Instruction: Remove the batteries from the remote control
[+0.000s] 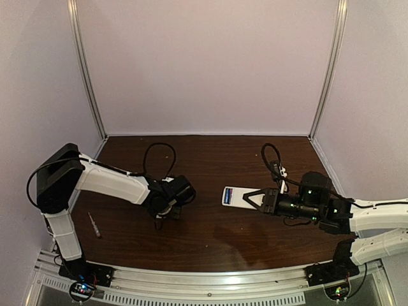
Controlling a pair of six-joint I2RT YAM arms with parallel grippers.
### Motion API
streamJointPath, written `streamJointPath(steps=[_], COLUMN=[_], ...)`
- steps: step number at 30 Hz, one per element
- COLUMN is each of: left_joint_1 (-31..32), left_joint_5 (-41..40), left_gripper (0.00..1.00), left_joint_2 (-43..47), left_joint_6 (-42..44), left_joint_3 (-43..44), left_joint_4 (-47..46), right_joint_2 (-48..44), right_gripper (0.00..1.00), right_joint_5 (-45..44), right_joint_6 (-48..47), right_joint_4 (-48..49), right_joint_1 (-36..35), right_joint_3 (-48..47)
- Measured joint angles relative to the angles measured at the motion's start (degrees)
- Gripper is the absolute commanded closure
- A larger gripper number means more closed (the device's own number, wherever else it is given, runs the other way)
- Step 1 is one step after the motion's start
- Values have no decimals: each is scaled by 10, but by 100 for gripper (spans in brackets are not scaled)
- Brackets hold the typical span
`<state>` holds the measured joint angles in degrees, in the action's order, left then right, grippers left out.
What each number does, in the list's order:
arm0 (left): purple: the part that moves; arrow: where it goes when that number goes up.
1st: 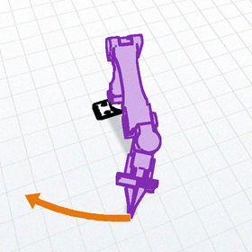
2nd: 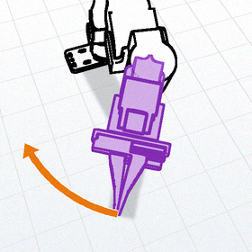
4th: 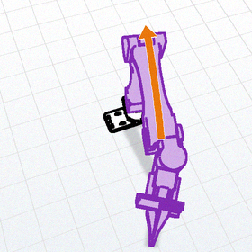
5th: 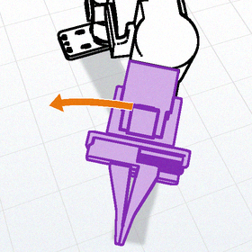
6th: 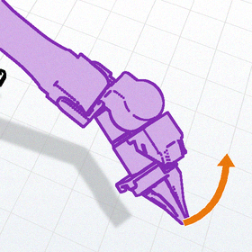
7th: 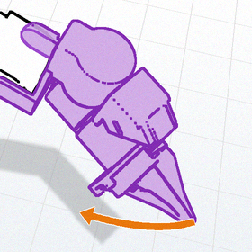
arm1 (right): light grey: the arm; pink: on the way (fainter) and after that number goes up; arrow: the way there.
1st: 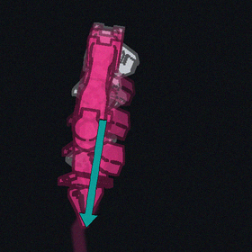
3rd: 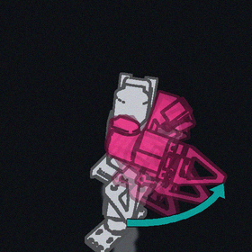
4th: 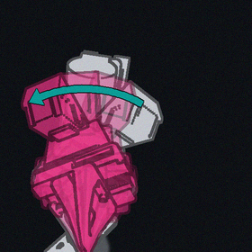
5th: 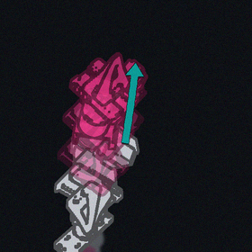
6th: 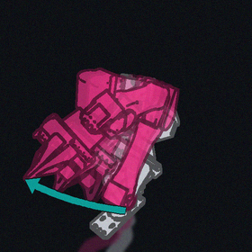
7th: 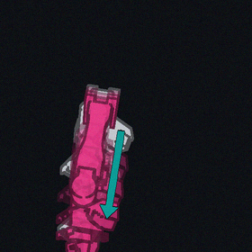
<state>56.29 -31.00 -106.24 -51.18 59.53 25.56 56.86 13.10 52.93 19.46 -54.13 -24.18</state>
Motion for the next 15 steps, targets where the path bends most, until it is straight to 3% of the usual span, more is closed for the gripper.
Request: streamJointPath(steps=[9, 11, 12, 13, 15], left_joint_1=[3, 6, 8, 11, 17], left_joint_5=[17, 18, 19, 19, 20], left_gripper=[26, 18, 7, 3, 3], left_joint_2=[32, 57, 74, 92, 132], left_joint_6=[45, 60, 68, 77, 96], left_joint_3=[-23, -41, -52, -63, -87], left_joint_4=[-29, -38, -45, -53, -76], right_joint_2=[-5, -3, 0, 4, 14], right_gripper=[100, 100, 100, 100, 100], right_joint_5=[3, 7, 10, 13, 21], right_joint_6=[9, 14, 16, 19, 27], right_joint_4=[0, 1, 3, 7, 12], right_joint_1=[0, 0, 0, 0, 0], right_joint_3=[2, 3, 3, 4, 8])
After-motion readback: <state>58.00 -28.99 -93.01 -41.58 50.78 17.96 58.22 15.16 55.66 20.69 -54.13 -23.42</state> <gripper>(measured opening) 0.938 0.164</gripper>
